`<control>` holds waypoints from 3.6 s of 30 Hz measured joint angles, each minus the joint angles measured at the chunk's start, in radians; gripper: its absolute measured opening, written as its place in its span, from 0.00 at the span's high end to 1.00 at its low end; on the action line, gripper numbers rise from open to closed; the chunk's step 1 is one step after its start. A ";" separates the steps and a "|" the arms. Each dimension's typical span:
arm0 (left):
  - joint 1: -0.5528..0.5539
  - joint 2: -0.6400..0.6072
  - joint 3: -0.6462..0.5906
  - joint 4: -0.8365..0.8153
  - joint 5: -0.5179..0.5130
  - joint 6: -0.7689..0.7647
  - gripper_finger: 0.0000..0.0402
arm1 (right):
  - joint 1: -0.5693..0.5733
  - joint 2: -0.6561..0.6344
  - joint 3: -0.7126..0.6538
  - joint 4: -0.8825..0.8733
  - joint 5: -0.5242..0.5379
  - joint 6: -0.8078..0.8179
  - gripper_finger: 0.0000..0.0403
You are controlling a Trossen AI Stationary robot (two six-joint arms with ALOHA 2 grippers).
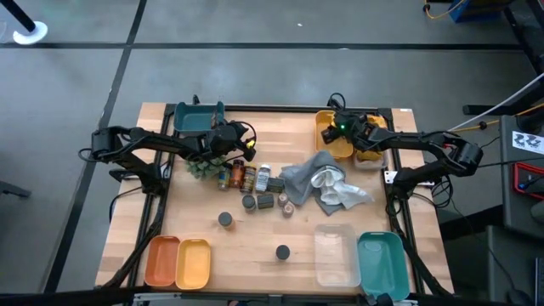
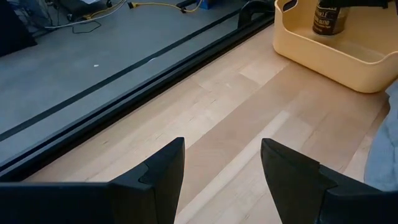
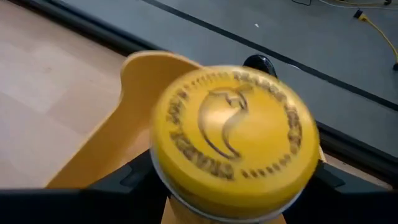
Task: Sort spices by type
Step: Put the yellow seasoning bottle into the top yellow bin
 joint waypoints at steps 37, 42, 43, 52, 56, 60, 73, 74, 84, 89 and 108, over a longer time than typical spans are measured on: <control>0.000 0.000 0.000 0.000 0.000 0.001 0.51 | 0.001 0.000 0.094 -0.271 -0.041 0.022 0.40; 0.000 0.000 0.000 0.000 0.000 0.001 0.51 | 0.001 0.000 0.109 -0.305 -0.034 0.019 0.40; 0.000 0.000 0.000 0.000 0.000 0.001 0.51 | 0.001 0.000 0.109 -0.307 -0.034 0.019 0.40; 0.000 0.000 0.000 0.000 0.000 0.001 0.51 | -0.005 0.000 0.110 -0.313 -0.105 0.032 0.40; 0.000 0.000 0.000 0.000 0.000 0.001 0.51 | -0.029 0.000 0.111 -0.328 -0.191 0.054 0.40; 0.000 0.000 0.000 0.000 0.000 0.001 0.51 | -0.050 -0.001 0.112 -0.361 -0.191 0.054 0.40; 0.000 0.000 0.000 0.000 0.000 0.001 0.51 | -0.057 0.001 0.109 -0.384 -0.229 0.051 0.40; 0.000 0.000 0.000 0.000 0.000 0.001 0.51 | -0.057 0.001 0.109 -0.384 -0.229 0.051 0.40; 0.000 0.000 0.000 0.000 0.000 0.001 0.51 | -0.057 0.001 0.214 -0.606 -0.230 0.050 0.40; 0.000 0.000 0.000 0.000 0.000 0.001 0.51 | -0.057 0.001 0.233 -0.624 -0.230 0.049 0.40; 0.000 0.000 0.000 0.000 0.000 0.001 0.51 | -0.057 0.001 0.233 -0.591 -0.221 -0.224 0.40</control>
